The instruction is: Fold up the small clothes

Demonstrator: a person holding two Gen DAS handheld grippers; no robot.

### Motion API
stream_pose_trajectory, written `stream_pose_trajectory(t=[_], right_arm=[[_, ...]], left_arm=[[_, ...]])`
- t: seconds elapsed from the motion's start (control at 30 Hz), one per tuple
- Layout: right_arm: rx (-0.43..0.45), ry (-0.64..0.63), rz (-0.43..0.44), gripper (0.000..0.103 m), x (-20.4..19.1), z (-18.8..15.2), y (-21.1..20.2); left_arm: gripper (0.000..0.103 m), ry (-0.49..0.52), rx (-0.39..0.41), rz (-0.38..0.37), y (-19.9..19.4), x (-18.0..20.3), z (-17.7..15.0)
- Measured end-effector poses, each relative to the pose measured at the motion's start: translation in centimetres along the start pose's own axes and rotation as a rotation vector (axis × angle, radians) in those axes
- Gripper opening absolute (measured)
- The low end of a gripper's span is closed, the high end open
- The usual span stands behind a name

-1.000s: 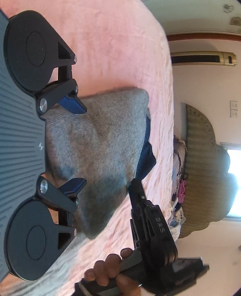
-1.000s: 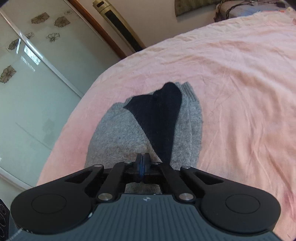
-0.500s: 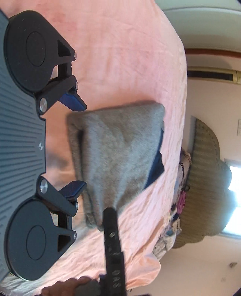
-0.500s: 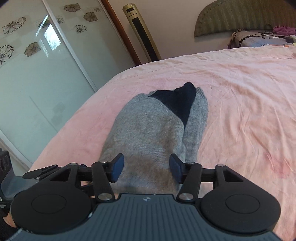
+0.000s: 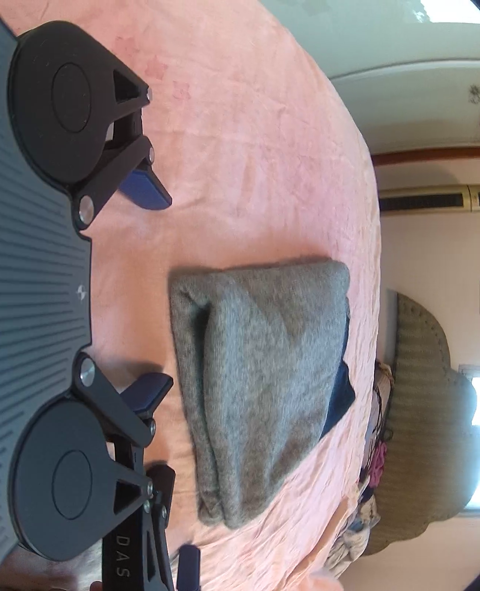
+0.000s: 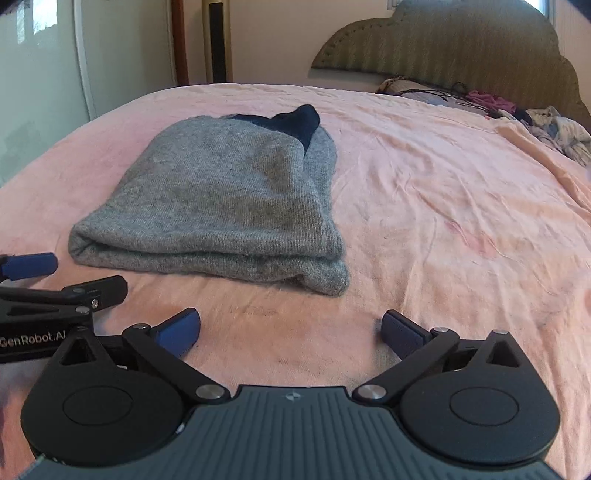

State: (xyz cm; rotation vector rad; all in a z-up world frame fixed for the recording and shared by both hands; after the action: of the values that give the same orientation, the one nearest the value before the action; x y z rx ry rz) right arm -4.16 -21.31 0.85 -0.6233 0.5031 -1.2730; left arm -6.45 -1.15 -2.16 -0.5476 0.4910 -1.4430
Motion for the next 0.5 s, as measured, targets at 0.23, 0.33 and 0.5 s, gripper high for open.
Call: stream_pose_trajectory(t=[0.23,0.33,0.5], right_arm=[[0.052,0.038,-0.044,0.103,0.06,-0.11,0.3],[0.056,0.04,-0.042,0.103,0.16,-0.11,0.3],[0.057,0.04,-0.041,0.103,0.12,-0.12,0.29]], left_arm=[[0.103,-0.001,0.003,0.0,0.31,-0.25,-0.15],[0.103,-0.001,0.004,0.0,0.32,-0.27,-0.17],[0.103,0.0,0.004,-0.001,0.33,-0.28,-0.18]])
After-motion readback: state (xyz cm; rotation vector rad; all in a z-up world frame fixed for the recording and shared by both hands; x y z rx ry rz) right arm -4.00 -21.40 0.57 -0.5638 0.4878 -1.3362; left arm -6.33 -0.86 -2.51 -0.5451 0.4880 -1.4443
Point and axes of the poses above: each gripper's, at about its wrist camera, not at the fingertips, and y roughly the way its jaws point, x to its right, z to its top, the point moved 6 cm from there along y, roughly the way its jaws point, and after that the axes turned 3 degrees about x, right-handed, at the moved point
